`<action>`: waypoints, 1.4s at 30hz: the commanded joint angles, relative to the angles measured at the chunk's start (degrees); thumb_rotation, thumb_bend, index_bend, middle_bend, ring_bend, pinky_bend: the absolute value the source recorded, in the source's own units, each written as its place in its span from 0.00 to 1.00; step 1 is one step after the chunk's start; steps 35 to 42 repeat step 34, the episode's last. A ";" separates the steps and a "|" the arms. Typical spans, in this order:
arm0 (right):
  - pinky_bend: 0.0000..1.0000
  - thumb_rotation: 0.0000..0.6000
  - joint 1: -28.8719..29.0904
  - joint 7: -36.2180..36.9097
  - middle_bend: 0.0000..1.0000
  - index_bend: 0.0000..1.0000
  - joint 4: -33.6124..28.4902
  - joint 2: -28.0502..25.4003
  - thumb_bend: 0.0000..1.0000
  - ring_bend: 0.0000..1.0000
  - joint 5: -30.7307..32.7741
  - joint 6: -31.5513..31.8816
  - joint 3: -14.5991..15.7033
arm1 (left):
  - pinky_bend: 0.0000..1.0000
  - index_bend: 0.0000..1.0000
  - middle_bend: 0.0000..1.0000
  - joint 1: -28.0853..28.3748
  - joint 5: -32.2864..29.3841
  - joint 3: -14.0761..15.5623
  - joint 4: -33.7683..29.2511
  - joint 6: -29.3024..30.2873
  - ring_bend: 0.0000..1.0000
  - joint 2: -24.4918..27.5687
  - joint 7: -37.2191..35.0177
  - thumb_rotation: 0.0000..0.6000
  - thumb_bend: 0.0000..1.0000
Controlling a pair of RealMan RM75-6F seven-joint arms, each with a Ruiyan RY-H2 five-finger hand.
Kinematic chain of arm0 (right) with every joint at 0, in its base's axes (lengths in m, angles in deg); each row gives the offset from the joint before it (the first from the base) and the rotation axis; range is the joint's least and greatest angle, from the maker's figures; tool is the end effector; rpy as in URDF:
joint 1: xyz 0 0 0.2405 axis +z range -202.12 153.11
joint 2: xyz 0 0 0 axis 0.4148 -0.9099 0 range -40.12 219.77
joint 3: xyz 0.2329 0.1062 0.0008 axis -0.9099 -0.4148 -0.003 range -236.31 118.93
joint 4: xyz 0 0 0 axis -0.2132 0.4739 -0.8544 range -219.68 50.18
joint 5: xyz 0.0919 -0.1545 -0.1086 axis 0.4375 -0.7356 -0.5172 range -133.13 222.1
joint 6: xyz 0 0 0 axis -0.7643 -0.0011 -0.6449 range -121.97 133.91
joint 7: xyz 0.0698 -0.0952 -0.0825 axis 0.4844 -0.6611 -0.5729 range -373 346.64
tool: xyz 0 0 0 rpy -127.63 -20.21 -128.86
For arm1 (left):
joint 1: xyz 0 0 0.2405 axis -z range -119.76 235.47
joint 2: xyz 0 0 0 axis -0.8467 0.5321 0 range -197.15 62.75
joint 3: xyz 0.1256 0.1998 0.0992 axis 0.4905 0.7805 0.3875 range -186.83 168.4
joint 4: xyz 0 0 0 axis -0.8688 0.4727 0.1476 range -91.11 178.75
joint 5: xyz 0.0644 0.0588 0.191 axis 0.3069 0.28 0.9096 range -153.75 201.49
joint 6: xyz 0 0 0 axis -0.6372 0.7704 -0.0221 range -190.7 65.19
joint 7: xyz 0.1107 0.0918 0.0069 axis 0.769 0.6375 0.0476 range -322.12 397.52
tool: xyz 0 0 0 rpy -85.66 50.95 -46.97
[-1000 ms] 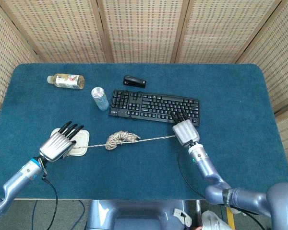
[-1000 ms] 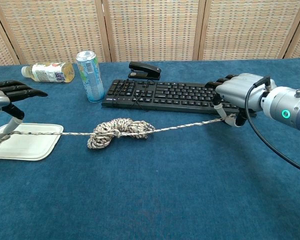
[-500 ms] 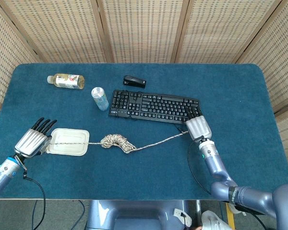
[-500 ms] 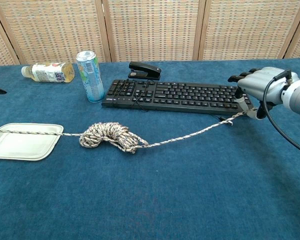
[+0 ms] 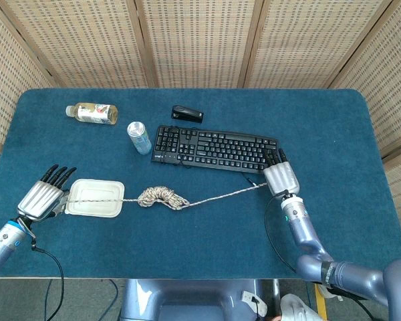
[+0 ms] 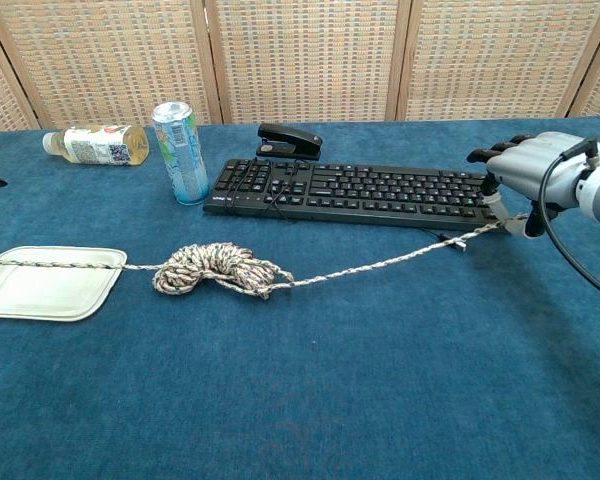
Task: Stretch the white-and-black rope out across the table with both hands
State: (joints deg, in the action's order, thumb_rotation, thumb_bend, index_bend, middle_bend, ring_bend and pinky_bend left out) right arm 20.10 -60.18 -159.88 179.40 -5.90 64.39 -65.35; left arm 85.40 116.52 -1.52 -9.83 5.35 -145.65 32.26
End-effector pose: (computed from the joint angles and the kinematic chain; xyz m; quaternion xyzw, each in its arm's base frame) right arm -0.2027 -0.3735 0.0004 0.7653 -0.2364 0.1866 0.5689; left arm -0.3472 0.2976 0.0948 -0.8037 -0.2332 -0.2438 0.4902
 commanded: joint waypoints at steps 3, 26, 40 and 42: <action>0.00 1.00 -2.23 1.91 0.00 0.12 -7.24 -3.81 0.14 0.00 -1.29 3.50 -0.28 | 0.00 0.01 0.00 -1.52 -1.00 -1.20 -3.89 2.69 0.00 2.83 -5.00 1.00 0.03; 0.00 1.00 -27.31 34.51 0.00 0.00 -20.19 -16.89 0.00 0.00 -40.41 37.16 11.57 | 0.00 0.00 0.00 -22.19 -8.76 -4.99 -43.75 27.90 0.00 18.54 -0.32 1.00 0.00; 0.00 1.00 -32.20 33.32 0.00 0.00 -19.99 -16.47 0.00 0.00 -43.11 41.52 12.30 | 0.00 0.00 0.00 -24.00 -5.74 -4.15 -44.18 28.52 0.00 15.58 1.73 1.00 0.00; 0.00 1.00 -32.20 33.32 0.00 0.00 -19.99 -16.47 0.00 0.00 -43.11 41.52 12.30 | 0.00 0.00 0.00 -24.00 -5.74 -4.15 -44.18 28.52 0.00 15.58 1.73 1.00 0.00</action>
